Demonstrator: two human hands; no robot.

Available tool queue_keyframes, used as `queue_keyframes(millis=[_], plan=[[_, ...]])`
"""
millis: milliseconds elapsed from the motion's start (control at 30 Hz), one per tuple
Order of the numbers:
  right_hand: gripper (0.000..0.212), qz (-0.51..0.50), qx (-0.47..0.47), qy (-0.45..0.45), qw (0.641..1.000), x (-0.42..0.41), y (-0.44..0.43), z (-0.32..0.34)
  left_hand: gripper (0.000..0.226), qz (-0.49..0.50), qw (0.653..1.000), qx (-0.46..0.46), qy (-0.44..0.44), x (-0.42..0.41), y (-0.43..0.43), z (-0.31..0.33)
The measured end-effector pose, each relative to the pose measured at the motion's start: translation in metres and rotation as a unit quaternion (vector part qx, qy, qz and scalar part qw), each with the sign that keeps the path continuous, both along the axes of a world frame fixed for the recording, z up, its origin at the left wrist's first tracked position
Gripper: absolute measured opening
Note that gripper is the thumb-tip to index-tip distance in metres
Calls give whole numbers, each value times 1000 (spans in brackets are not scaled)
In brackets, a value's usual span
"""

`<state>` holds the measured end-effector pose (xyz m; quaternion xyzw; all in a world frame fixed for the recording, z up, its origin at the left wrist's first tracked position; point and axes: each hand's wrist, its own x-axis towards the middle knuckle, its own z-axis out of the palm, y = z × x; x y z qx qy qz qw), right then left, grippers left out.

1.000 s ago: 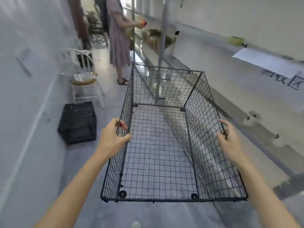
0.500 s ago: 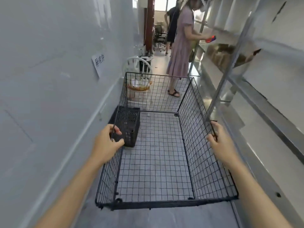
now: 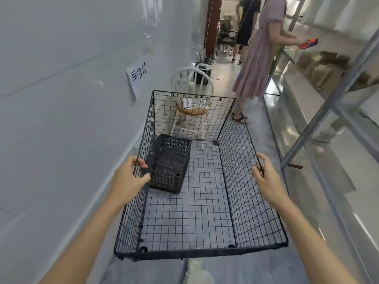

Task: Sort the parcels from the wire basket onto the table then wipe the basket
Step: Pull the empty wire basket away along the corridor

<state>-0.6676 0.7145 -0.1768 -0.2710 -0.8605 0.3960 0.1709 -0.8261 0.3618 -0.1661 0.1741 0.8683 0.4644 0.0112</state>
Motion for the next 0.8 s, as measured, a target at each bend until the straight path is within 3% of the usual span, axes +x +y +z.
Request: queue_keyframes(millis=[467, 800], plan=[[47, 50, -42, -20, 998, -263, 96, -45, 30, 49, 998, -22, -32, -237, 90, -47], [48, -5, -77, -47, 996, -396, 114, -101, 29, 18, 995, -32, -95, -405, 126, -111]])
